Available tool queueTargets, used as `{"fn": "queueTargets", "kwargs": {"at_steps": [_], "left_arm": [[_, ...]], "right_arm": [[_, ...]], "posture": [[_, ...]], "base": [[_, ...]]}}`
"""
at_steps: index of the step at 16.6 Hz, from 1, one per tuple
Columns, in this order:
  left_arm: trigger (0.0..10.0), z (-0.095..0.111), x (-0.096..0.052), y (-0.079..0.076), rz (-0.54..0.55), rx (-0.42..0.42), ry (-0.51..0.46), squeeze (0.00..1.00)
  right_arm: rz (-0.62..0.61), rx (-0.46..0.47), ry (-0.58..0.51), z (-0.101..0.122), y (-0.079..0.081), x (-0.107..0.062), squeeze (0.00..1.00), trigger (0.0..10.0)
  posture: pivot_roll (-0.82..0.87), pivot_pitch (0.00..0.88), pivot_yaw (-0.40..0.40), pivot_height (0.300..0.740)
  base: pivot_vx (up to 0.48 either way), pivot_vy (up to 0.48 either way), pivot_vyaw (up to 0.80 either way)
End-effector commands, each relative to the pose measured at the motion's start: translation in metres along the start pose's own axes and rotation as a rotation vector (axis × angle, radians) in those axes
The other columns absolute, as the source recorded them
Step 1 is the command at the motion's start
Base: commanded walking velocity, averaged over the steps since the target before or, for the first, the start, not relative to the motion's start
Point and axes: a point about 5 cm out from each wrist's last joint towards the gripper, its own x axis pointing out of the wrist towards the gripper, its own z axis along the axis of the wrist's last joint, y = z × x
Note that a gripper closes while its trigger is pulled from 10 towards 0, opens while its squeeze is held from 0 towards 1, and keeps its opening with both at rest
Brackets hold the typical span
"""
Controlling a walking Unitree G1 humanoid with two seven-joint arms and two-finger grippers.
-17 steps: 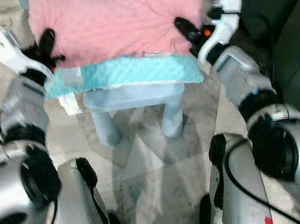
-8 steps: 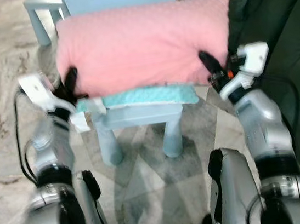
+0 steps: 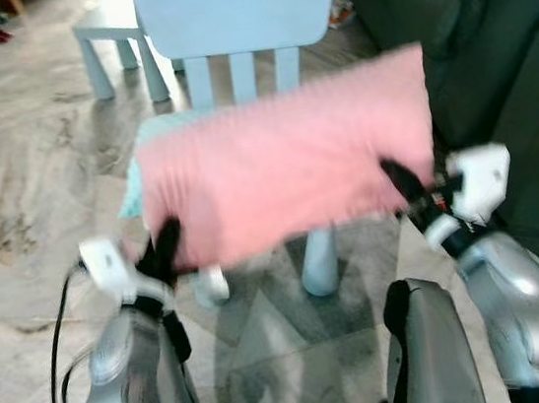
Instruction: Move the pillow to the sofa
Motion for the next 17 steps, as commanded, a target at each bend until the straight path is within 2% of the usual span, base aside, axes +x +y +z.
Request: {"fn": "queueTargets", "kwargs": {"at_steps": [1,4,6,7,8,9,12,17], "left_arm": [[0.0,0.008,-0.01,-0.011,-0.073,0.043,-0.006,0.0],[0.0,0.008,-0.023,-0.01,-0.106,0.094,0.044,0.0],[0.0,0.014,-0.02,-0.012,-0.113,0.147,0.035,0.0],[0.1,0.016,-0.018,-0.009,-0.049,0.191,0.022,0.0],[7.0,0.018,-0.019,-0.005,0.012,0.259,0.016,0.0],[10.0,0.019,-0.021,-0.002,0.044,0.292,0.012,0.0],[10.0,0.02,-0.033,0.011,0.155,0.317,0.031,0.0],[10.0,0.015,-0.03,0.008,0.147,0.312,0.052,0.0]], "right_arm": [[-0.008,-0.03,0.0,0.007,0.0,-0.015,0.0,0.0],[-0.035,-0.003,0.055,0.003,0.002,-0.04,0.0,0.0],[-0.073,0.013,0.073,0.005,0.006,-0.049,0.0,0.0],[-0.082,0.007,0.082,0.004,0.007,-0.05,0.0,4.9],[-0.103,0.006,0.093,0.003,0.009,-0.051,0.0,10.0],[-0.112,0.006,0.101,0.002,0.011,-0.051,0.0,10.0],[-0.151,0.007,0.137,0.001,0.013,-0.056,0.0,10.0],[-0.157,0.015,0.125,0.004,0.012,-0.051,0.0,10.0]], "posture": [[-0.12,0.0,0.022,0.339],[-0.13,0.0,0.036,0.339],[-0.14,0.0,0.048,0.339],[-0.14,0.0,0.051,0.339],[-0.14,0.0,0.056,0.339],[-0.14,0.0,0.056,0.339],[-0.14,0.0,0.056,0.339],[-0.15,0.0,0.055,0.339]], "base": [[0.0,0.0,0.0],[0.0,0.0,0.0],[0.0,0.0,0.0],[0.0,0.0,0.0],[0.0,0.0,0.0],[0.0,0.0,0.0],[0.0,0.0,0.0],[0.0,0.0,0.0]]}}
